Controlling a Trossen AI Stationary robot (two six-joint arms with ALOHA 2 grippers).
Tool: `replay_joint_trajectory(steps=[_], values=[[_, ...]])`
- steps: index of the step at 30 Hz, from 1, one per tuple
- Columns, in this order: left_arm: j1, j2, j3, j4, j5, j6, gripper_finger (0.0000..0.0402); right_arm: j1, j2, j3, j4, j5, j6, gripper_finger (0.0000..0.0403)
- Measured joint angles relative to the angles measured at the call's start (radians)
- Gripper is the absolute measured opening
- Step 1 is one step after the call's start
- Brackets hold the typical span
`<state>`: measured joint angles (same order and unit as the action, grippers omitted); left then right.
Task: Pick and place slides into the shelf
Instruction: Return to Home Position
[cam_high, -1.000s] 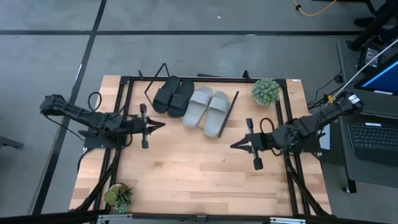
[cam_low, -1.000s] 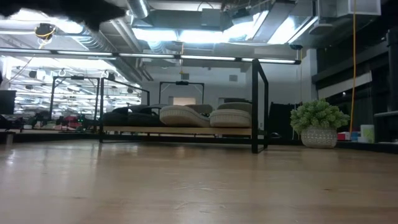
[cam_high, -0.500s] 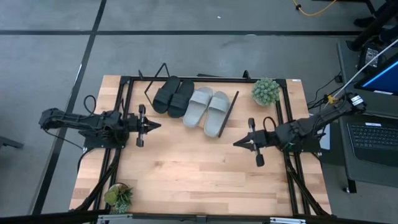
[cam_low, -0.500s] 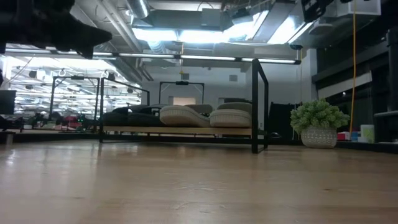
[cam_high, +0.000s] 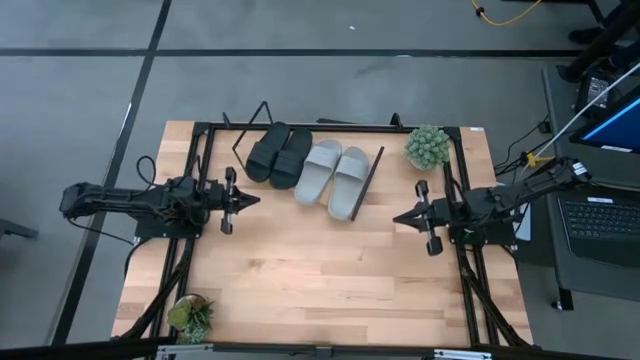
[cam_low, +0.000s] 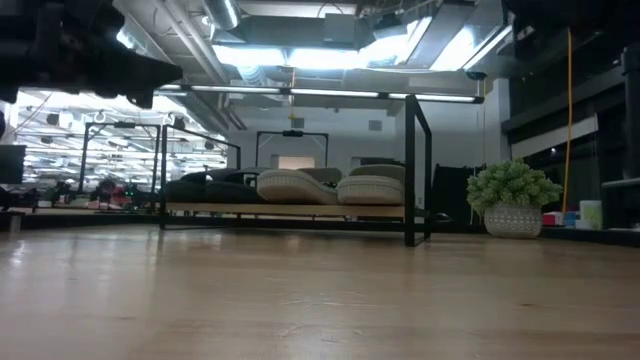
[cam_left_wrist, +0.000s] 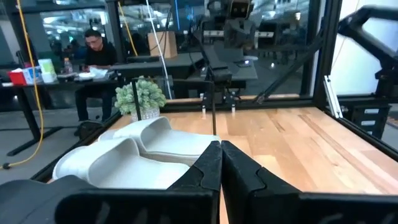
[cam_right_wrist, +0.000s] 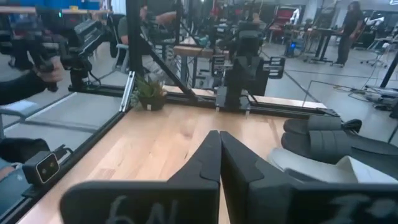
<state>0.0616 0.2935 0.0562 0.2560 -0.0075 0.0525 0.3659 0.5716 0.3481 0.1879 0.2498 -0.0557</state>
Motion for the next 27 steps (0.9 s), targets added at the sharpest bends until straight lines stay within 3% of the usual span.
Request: replay_joint_trajectory(steps=[2, 8, 17, 27], values=[[0.0, 0.0, -0.042, 0.073, 0.0, -0.012, 0.0, -0.007, -0.047, -0.036, 0.004, 0.0, 0.019, 0.0004], [0.0, 0.0, -0.048, 0.087, 0.0, -0.02, 0.0, -0.012, -0.126, -0.143, 0.05, 0.0, 0.055, 0.0004], [0.0, 0.001, -0.048, 0.063, -0.035, -0.015, 0.0, -0.017, -0.143, -0.276, 0.162, 0.0, 0.077, 0.0004], [0.0, 0.001, -0.048, 0.038, -0.039, 0.005, 0.0, -0.021, -0.203, -0.342, 0.146, 0.029, 0.051, 0.0004]])
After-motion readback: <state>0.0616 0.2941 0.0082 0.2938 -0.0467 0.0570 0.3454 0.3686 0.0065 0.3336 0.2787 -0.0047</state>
